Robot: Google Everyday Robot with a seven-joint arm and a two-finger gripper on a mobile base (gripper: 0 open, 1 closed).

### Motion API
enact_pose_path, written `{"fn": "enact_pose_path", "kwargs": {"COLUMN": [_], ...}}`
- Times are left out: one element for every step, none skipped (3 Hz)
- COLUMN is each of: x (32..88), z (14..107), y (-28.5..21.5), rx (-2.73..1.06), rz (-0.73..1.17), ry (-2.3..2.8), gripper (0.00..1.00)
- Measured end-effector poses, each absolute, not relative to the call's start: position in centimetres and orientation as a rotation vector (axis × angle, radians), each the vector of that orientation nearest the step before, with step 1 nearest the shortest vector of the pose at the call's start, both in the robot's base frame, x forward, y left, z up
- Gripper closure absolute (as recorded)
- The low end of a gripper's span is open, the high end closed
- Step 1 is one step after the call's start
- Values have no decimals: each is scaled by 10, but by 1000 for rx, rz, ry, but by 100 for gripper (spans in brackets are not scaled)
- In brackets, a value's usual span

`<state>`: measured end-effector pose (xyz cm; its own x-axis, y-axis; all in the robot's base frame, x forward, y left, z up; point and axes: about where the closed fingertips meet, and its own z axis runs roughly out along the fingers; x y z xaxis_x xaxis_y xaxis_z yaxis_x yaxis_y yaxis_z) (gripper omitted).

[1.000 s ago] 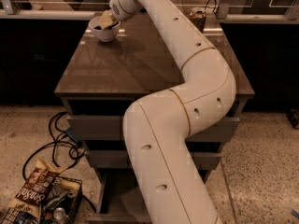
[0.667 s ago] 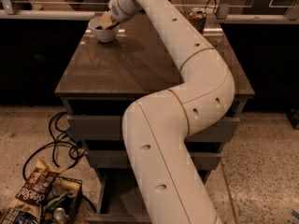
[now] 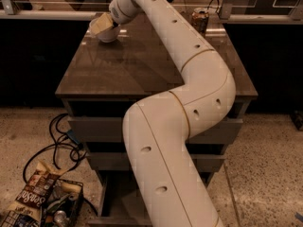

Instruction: Place rxbar chocolate into white bowl

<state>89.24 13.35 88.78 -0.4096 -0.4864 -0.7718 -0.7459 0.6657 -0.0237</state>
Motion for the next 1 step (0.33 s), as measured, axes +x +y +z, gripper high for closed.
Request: {"fn": "enact_pose_path", "kwargs": {"x": [892], "z": [888], "y": [134], "rx": [-949], "rz": [418], "ry": [2088], "gripper": [0]}}
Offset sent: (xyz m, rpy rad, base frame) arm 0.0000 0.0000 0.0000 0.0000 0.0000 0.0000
